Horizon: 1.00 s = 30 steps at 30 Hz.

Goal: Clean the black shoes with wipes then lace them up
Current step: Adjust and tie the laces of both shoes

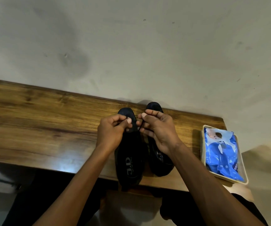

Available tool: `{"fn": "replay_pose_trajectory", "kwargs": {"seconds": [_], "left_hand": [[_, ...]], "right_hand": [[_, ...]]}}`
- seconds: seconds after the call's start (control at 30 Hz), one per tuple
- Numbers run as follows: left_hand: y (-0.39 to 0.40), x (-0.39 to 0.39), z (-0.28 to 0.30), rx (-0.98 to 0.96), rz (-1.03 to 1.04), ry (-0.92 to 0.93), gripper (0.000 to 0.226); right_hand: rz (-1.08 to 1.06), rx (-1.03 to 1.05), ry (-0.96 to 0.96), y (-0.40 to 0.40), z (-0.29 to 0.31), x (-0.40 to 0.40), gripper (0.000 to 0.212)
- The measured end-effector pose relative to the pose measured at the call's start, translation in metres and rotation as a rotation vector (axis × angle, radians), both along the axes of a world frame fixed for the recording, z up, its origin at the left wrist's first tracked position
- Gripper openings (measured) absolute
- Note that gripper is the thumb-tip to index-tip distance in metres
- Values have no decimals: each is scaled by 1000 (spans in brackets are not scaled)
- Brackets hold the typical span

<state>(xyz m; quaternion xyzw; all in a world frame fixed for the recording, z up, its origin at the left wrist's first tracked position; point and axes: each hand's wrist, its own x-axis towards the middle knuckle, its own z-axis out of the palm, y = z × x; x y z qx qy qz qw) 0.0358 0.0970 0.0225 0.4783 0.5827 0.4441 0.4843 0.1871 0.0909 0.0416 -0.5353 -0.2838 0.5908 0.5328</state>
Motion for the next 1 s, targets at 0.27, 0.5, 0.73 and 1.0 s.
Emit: {"fn": "replay_pose_trajectory", "kwargs": {"seconds": [0.27,0.5,0.73,1.0], "left_hand": [[12,3,21,306,-45,57,6],[20,7,13,296,8,124,9],[17,-4,13,222,-218,93,13],[13,-26,13,65,-366,132,22]], "right_hand": [[132,2,-156,2,-3,-13,27],[438,143,-410,1,7,-11,13],[428,179,-595,0,8,-8,13],[354,25,-365,2,7,-12,15]]}}
